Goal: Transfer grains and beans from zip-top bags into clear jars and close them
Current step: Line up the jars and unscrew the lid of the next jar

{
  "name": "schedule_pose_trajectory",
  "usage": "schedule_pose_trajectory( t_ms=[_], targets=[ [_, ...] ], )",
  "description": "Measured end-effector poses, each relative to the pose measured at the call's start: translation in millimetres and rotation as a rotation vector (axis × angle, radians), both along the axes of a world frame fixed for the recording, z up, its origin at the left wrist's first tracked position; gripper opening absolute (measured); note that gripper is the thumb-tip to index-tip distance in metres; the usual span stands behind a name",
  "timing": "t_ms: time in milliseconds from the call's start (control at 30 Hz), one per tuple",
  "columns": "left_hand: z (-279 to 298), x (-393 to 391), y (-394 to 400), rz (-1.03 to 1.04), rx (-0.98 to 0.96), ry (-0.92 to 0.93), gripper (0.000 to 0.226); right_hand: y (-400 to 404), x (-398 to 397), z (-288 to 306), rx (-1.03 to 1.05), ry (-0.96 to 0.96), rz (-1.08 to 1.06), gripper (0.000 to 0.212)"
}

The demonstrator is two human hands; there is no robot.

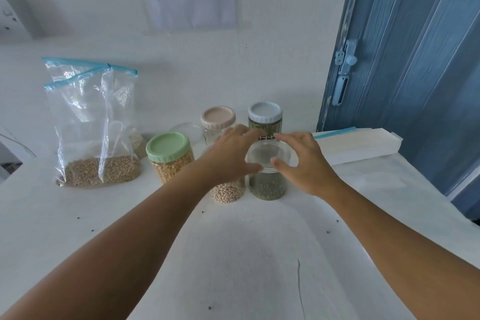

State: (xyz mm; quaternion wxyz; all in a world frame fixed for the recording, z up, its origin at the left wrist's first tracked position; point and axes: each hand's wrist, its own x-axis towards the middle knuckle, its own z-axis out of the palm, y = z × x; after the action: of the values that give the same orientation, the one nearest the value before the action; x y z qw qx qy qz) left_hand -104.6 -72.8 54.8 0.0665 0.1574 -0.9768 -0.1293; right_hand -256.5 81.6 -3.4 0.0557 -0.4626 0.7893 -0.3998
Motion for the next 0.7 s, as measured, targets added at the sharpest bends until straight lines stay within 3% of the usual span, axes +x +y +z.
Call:
schedule_pose_trajectory(
  t_ms=[167, 300, 433, 700],
  targets=[
    [29.9, 20.4, -46.7, 0.181, -0.060, 0.155, 0.063, -36.5, 24.5, 24.8, -0.063, 0.009, 0.036, 0.051],
    [38.2, 12.0, -91.4, 0.317, -0.012, 0.064, 0.079, -73.8, 38.1, 41.4, 0.013, 0.006, 0.063, 0.055],
    [39.1, -5.3, -120.5, 0.278, 0.141, -0.075, 0.102, -103.9, 42.9, 47.9, 0.055, -0.061, 0.049, 0.066],
    [30.4, -27.1, -144.9, 0.199, 0.264, -0.092, 0.105, -127.6, 39.5, 42.1, 0.086, -0.096, -0.010, 0.078]
  ],
)
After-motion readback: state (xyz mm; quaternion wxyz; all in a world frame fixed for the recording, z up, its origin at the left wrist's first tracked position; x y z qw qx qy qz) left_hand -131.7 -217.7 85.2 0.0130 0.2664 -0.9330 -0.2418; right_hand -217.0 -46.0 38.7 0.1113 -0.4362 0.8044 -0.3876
